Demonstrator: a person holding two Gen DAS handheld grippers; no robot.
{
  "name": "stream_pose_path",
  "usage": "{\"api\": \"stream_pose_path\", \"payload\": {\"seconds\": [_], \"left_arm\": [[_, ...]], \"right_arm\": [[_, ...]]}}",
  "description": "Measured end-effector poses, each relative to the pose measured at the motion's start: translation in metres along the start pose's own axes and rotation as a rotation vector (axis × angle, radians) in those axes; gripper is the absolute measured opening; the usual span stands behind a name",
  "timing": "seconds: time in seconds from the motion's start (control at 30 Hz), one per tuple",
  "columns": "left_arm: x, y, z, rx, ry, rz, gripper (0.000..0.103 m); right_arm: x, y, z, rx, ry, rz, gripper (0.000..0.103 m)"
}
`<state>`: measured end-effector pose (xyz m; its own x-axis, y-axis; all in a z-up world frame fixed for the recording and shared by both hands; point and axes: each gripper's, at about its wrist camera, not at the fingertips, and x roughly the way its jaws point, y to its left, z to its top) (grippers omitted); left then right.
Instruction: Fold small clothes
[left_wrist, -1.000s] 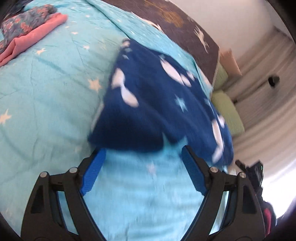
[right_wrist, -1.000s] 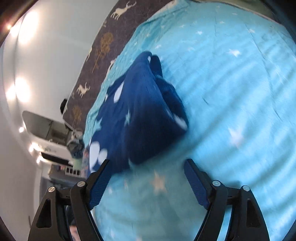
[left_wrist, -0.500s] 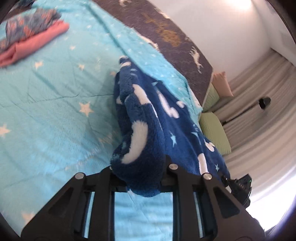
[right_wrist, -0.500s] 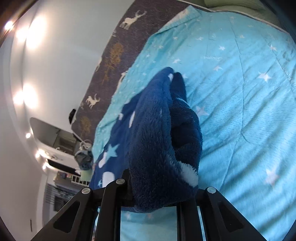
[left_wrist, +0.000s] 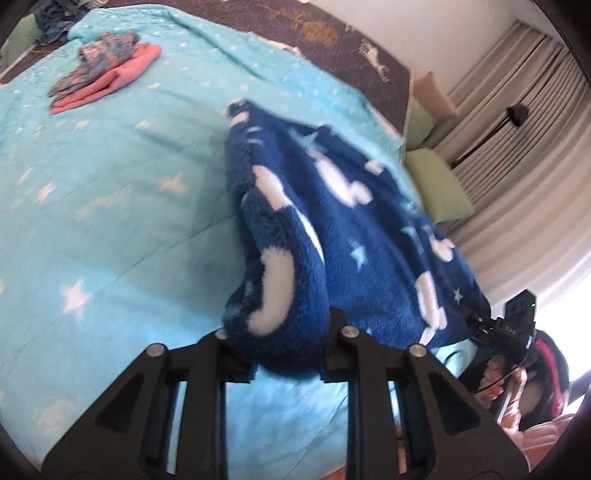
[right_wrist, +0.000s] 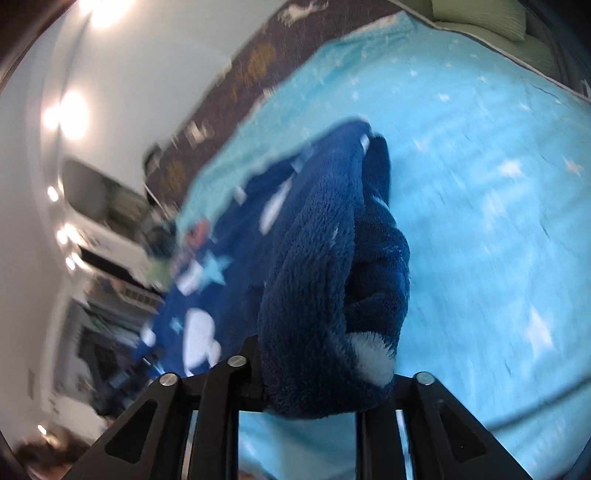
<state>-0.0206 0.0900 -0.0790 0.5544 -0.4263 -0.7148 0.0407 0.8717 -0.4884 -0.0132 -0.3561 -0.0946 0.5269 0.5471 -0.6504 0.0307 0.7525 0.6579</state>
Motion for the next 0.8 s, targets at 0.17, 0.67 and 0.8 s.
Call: {"api": "stream_pose_path", "payload": {"seconds": [0.17, 0.67, 0.8], "left_arm": [[-0.039, -0.005, 0.008, 0.053, -0.108, 0.141, 0.036], [0.088, -0.100, 0.135, 0.499, -0.046, 0.131, 0.073], [0.145, -0.114, 0.146, 0.511, 0.086, 0.046, 0.073]], "right_arm": [[-0.023, -0.003, 0.005, -0.013, -0.009, -0.170, 0.037], [0.047, 0.123, 0.118, -0.537, -0.064, -0.263, 0.063], [0.120, 0.142, 0.139, -0.524, 0.062, -0.231, 0.063]]}}
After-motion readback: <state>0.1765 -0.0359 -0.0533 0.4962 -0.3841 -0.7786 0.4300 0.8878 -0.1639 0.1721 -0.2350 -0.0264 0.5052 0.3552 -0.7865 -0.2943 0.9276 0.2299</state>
